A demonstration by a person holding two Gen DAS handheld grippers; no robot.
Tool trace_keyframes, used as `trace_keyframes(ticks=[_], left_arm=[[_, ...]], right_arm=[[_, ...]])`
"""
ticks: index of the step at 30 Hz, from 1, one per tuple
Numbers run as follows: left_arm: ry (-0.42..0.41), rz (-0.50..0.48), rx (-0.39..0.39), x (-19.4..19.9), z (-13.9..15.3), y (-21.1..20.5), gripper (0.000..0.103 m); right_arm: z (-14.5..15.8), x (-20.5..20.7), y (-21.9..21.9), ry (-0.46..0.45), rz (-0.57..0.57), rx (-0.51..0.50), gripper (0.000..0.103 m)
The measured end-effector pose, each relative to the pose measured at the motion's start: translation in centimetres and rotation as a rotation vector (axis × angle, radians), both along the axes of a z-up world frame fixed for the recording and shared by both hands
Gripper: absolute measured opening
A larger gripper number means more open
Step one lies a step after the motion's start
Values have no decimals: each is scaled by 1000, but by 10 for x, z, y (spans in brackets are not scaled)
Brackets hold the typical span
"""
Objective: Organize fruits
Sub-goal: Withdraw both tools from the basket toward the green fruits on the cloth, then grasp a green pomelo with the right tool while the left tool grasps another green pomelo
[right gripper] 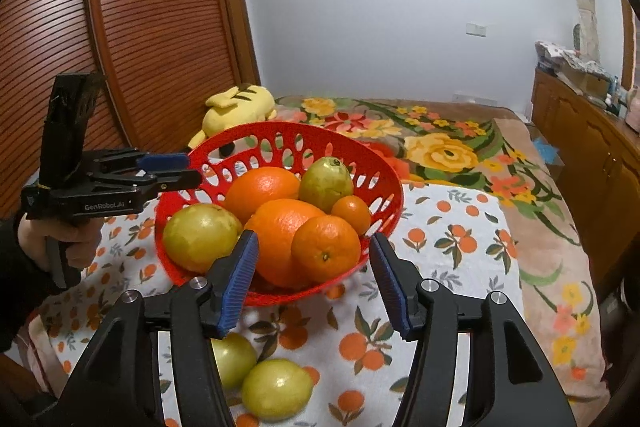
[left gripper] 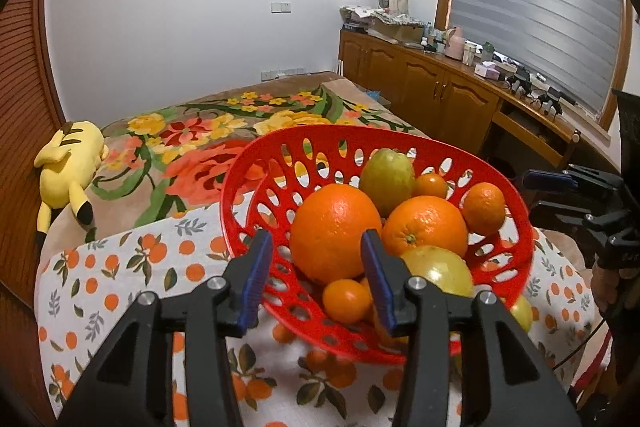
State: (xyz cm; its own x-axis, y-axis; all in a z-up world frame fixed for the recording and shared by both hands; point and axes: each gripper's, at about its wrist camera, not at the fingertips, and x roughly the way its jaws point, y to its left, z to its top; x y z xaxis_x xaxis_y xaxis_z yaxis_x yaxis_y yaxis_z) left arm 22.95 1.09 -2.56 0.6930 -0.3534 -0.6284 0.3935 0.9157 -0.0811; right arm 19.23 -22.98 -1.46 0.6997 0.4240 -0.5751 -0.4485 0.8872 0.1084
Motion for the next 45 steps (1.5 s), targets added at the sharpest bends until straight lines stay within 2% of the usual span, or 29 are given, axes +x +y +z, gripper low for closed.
trace_keyframes(ticks=[5,17,33,45], left_arm=[[-26,8,-25,-23,8,4,54],[-53,24,-30,-74,8,3,55],[-20,57,-28,-100,-25,-10,56],[13,49,-34,-100,-43,-23,56]], right_arm=[[-2,-20,-4,-1,-14,14,61],[-21,-56,-3,30,-15,34,63],[-54,-59,2,98,-11,36,64],[-75,-56,-1,151,-33,67,64]])
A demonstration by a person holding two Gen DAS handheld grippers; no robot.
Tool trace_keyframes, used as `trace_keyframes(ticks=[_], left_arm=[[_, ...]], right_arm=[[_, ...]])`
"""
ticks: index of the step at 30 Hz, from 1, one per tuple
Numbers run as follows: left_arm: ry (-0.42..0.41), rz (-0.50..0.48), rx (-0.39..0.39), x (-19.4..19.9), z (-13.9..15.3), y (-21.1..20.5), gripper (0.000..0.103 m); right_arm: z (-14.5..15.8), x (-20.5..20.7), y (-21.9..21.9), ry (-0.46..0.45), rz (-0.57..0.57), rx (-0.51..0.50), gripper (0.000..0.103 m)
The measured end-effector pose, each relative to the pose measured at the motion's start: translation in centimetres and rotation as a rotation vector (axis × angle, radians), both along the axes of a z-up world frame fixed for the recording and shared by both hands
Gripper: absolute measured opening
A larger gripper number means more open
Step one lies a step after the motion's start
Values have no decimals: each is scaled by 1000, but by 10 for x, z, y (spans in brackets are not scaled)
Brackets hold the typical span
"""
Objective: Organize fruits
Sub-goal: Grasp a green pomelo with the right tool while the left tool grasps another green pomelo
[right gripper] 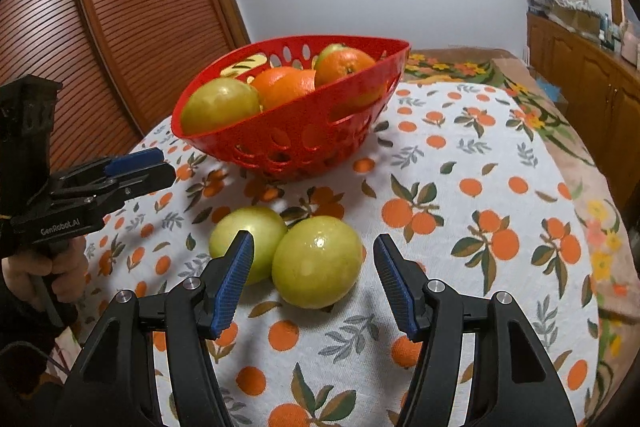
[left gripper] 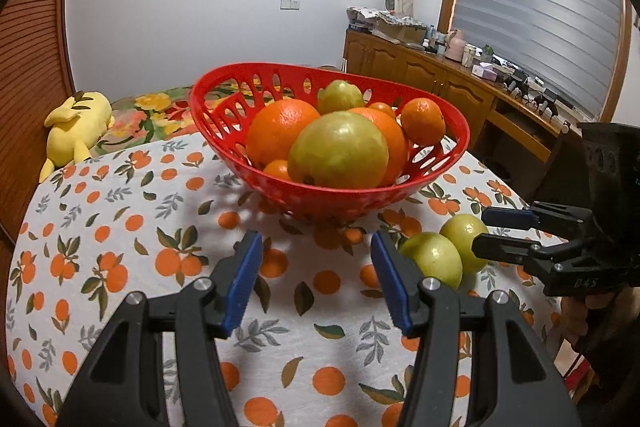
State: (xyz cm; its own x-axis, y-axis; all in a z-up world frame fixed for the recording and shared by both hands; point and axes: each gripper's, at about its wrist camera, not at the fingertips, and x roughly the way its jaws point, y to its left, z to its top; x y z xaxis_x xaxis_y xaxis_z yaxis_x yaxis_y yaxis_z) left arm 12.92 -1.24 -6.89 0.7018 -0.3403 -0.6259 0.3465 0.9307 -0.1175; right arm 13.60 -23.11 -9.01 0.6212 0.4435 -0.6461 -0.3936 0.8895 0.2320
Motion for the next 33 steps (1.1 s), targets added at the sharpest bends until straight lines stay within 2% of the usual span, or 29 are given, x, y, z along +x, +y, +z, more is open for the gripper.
trace_keyframes(ticks=[11,15,33], left_arm=[[23,-24,-3,0,-7,-15,56],[33,-32,-13,0,-9,-22,57],[79,-108,-37,-3,-15,-75,58]], right_arm=[[-10,7,0,27,1,31,63],[-11,8,-1,27,6,34,52],[-4,-3,-33,-26,-49,-18,52]])
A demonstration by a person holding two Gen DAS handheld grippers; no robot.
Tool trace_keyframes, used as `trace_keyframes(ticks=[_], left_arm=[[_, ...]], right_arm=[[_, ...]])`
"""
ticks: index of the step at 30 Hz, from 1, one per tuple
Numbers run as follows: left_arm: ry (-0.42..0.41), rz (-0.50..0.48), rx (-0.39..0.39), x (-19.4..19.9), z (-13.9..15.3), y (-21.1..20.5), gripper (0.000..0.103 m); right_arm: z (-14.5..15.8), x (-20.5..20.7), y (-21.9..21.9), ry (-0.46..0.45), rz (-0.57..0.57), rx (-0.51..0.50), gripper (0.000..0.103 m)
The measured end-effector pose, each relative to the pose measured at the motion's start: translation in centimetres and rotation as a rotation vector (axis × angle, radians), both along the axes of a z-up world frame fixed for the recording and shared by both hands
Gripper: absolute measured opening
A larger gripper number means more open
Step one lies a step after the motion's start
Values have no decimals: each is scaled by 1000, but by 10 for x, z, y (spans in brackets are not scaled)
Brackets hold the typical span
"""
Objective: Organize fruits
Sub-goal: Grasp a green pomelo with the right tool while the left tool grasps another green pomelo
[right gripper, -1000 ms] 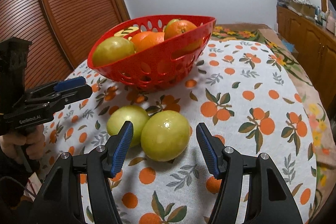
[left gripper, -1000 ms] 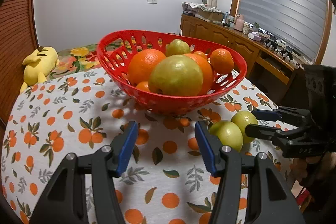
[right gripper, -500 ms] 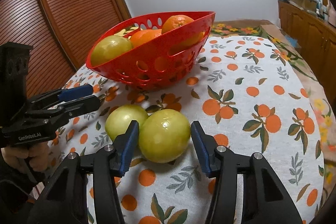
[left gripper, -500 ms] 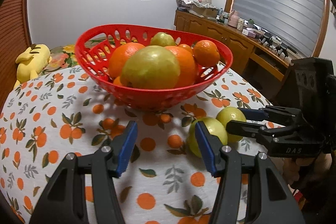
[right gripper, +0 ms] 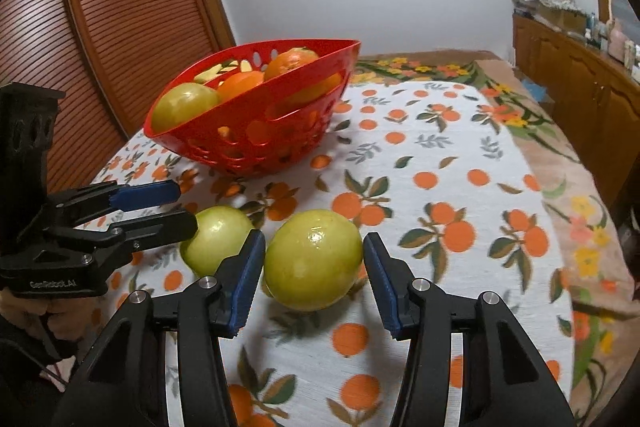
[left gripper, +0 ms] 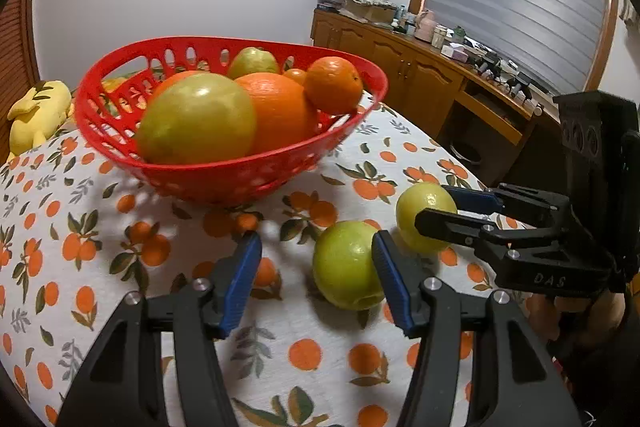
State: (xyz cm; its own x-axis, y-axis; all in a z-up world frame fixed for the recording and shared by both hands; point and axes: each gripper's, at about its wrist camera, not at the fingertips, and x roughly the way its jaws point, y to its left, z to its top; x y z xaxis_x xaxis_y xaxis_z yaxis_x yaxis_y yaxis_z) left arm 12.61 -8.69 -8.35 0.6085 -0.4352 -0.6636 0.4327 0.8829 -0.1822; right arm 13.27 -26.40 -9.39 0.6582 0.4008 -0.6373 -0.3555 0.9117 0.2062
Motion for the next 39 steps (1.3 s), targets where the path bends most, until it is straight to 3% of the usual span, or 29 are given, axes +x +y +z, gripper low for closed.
trace_keyframes(ticks=[11,18,21,24,32,39], left_arm=[[-4,-76,17,-4,-6,-31,59],[42,-116,1,0,-14,-43,60],[53,-145,6,-3,-17,-50,51],[42,-148,24,-6,-16,-52,50],[46,-118,22,-6,-12,-38,49],[7,-109,-5,-17,11,-18,49]], right_arm=[[-6,-4,-19,0,-34,-32,52],[-6,-5,-24,1,-33,-26,52],[-5,-5,-26,1,-35,-17,52],[-7,-3,-26,13,-25,-4,53],[-11,3,-20,37,3,-13,55],[-10,1,-14,27,15,-28,52]])
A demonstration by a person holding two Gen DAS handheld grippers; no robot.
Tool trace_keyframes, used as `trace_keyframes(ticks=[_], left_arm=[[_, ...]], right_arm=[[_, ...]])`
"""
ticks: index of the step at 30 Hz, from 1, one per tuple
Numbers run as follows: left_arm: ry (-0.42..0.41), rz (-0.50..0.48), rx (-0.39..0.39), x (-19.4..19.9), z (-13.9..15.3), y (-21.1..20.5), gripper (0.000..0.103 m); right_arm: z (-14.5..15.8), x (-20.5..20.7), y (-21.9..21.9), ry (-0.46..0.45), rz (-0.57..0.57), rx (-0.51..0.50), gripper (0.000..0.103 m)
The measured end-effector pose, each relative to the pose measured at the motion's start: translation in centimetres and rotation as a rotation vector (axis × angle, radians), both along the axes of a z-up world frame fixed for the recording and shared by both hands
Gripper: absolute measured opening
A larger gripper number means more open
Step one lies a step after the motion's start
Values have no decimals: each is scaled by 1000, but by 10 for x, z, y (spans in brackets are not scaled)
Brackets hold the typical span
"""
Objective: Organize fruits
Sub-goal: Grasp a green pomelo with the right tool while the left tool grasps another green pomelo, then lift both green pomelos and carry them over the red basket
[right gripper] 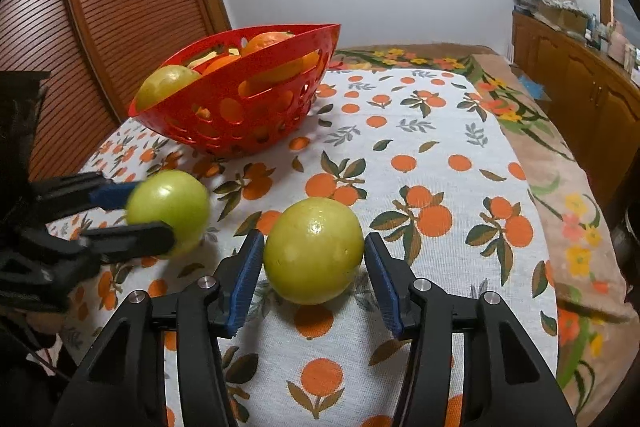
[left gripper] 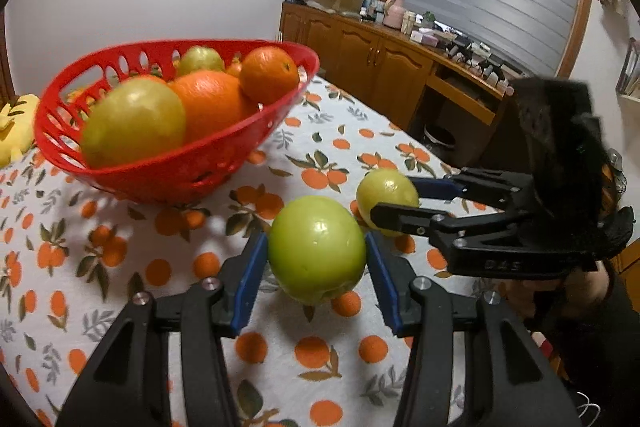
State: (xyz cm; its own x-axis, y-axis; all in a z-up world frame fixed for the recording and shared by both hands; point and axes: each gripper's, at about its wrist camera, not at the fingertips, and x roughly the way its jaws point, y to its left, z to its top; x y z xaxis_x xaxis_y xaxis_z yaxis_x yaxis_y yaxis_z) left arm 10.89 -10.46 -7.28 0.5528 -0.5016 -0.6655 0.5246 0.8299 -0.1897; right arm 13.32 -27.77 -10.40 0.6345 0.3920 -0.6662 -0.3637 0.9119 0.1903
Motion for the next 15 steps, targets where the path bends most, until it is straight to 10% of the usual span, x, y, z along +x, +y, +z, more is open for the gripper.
trace_keyframes(ticks=[15], left_arm=[[-125,79,-43,-8,60,47,49]], right_arm=[[64,-6,14,-136,53,26,53]])
